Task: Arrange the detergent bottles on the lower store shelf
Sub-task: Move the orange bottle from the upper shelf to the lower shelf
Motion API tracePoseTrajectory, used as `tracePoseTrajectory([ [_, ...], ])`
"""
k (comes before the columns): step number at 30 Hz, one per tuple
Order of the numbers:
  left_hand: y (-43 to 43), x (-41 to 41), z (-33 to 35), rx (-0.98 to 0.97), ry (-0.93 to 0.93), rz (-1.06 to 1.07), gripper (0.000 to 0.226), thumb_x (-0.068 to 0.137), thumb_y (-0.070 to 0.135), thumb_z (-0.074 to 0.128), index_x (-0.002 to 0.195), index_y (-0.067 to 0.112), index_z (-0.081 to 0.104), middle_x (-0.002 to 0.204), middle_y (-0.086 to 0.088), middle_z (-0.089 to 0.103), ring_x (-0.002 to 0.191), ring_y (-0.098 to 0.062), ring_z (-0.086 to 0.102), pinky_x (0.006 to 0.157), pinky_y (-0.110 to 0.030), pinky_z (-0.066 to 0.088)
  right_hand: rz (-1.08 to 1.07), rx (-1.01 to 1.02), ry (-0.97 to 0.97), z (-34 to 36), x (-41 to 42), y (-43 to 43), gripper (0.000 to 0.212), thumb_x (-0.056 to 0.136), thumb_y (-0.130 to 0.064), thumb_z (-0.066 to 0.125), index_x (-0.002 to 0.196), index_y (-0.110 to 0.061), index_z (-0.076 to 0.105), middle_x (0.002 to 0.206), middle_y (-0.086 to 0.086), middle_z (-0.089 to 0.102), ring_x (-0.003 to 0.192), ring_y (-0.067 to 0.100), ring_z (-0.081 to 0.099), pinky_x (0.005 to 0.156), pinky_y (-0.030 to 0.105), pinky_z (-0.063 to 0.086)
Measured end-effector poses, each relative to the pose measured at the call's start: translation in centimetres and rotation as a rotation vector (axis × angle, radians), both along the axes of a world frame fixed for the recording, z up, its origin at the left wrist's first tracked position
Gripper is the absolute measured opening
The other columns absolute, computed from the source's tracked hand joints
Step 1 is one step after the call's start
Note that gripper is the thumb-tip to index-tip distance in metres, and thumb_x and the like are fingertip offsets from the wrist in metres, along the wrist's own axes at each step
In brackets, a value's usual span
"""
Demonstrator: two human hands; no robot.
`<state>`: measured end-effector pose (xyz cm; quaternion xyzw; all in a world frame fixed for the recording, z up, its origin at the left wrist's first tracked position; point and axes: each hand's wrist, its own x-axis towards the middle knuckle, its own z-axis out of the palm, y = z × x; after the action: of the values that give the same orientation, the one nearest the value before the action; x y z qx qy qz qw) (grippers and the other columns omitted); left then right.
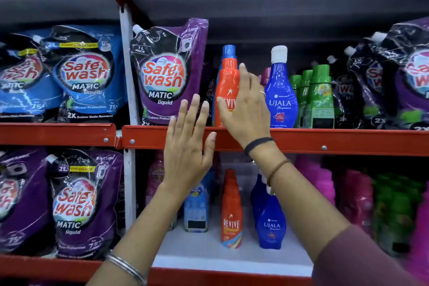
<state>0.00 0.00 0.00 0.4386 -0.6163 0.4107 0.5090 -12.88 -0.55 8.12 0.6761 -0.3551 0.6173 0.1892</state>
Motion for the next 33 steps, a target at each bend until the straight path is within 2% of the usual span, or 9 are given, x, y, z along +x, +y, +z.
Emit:
tracePoseTrajectory([
  [2, -0.4, 0.5, -0.3, 0.014, 0.006, -0.001, 0.058, 0.100, 0.035, 0.035, 0.153, 0.016, 0.021, 0.162, -0.005, 0.018, 0.151, -0.020, 0.008, 0.120, -0.044, 0.015, -0.095, 0.088, -0.028, 0.5, 0.8, -0.4, 0.086, 0.079, -0.044, 0.062, 0.143, -0.005, 0.018, 0.132, 0.019, 0.044, 0.117, 0.036, 0.047, 0.091, 0.043, 0.044],
  [4, -1.4, 0.7, -1.2, 0.044, -0.016, 0.028, 0.058, 0.100, 0.036, 0.035, 0.153, 0.015, 0.021, 0.162, -0.004, 0.017, 0.151, -0.019, 0.007, 0.121, -0.043, 0.013, -0.162, 0.185, -0.049, 0.6, 1.3, -0.7, 0.091, 0.075, -0.049, 0.066, 0.140, -0.004, 0.021, 0.129, 0.019, 0.046, 0.117, 0.036, 0.048, 0.089, 0.042, 0.045],
  [7, -2.3, 0.5, -2.2, 0.057, -0.030, 0.053, 0.059, 0.100, 0.037, 0.034, 0.153, 0.017, 0.020, 0.162, -0.003, 0.017, 0.151, -0.018, 0.008, 0.121, -0.044, 0.010, -0.182, 0.210, -0.075, 0.8, 1.7, -0.9, 0.073, 0.072, -0.047, 0.070, 0.122, -0.004, 0.038, 0.121, 0.017, 0.052, 0.111, 0.035, 0.052, 0.082, 0.041, 0.046],
  [10, -3.0, -0.2, -2.5, 0.045, -0.045, 0.075, 0.060, 0.100, 0.038, 0.033, 0.153, 0.015, 0.021, 0.162, -0.003, 0.018, 0.150, -0.018, 0.009, 0.121, -0.043, 0.008, -0.147, 0.182, -0.112, 1.0, 1.4, -0.8, 0.066, 0.070, -0.045, 0.071, 0.114, -0.006, 0.042, 0.116, 0.015, 0.055, 0.107, 0.036, 0.055, 0.079, 0.041, 0.045],
  [17, -4.1, -1.3, -2.9, 0.041, -0.030, 0.137, 0.062, 0.101, 0.043, 0.028, 0.154, 0.013, 0.016, 0.162, -0.006, 0.012, 0.151, -0.022, 0.005, 0.121, -0.044, 0.006, -0.026, -0.010, -0.267, 1.3, -0.3, 0.6, 0.072, 0.069, -0.050, 0.070, 0.124, -0.010, 0.046, 0.117, 0.009, 0.059, 0.105, 0.028, 0.058, 0.081, 0.037, 0.046],
  [21, -4.0, -1.3, -2.8, 0.028, -0.046, 0.155, 0.061, 0.101, 0.043, 0.026, 0.153, 0.012, 0.017, 0.162, -0.006, 0.014, 0.151, -0.024, 0.007, 0.121, -0.044, 0.005, 0.007, -0.036, -0.324, 1.1, -2.1, 2.8, 0.070, 0.068, -0.052, 0.070, 0.122, -0.013, 0.049, 0.115, 0.005, 0.062, 0.103, 0.022, 0.059, 0.083, 0.032, 0.044],
  [28, -3.9, -2.1, -2.9, 0.042, -0.026, 0.164, 0.064, 0.099, 0.041, 0.030, 0.153, 0.010, 0.016, 0.162, -0.009, 0.015, 0.150, -0.023, 0.007, 0.122, -0.042, 0.005, 0.043, 0.118, -0.307, -4.4, -4.7, 5.4, 0.074, 0.060, -0.059, 0.072, 0.119, -0.020, 0.050, 0.109, 0.000, 0.067, 0.095, 0.020, 0.064, 0.081, 0.042, 0.053],
  [33, -4.0, -2.6, -2.6, 0.032, -0.017, 0.164, 0.063, 0.100, 0.042, 0.029, 0.153, 0.009, 0.017, 0.161, -0.011, 0.019, 0.150, -0.025, 0.009, 0.122, -0.043, 0.003, 0.080, 0.270, -0.261, -10.3, -5.2, 5.1, 0.064, 0.055, -0.058, 0.075, 0.107, -0.030, 0.050, 0.101, -0.005, 0.068, 0.090, 0.019, 0.067, 0.075, 0.043, 0.056],
])
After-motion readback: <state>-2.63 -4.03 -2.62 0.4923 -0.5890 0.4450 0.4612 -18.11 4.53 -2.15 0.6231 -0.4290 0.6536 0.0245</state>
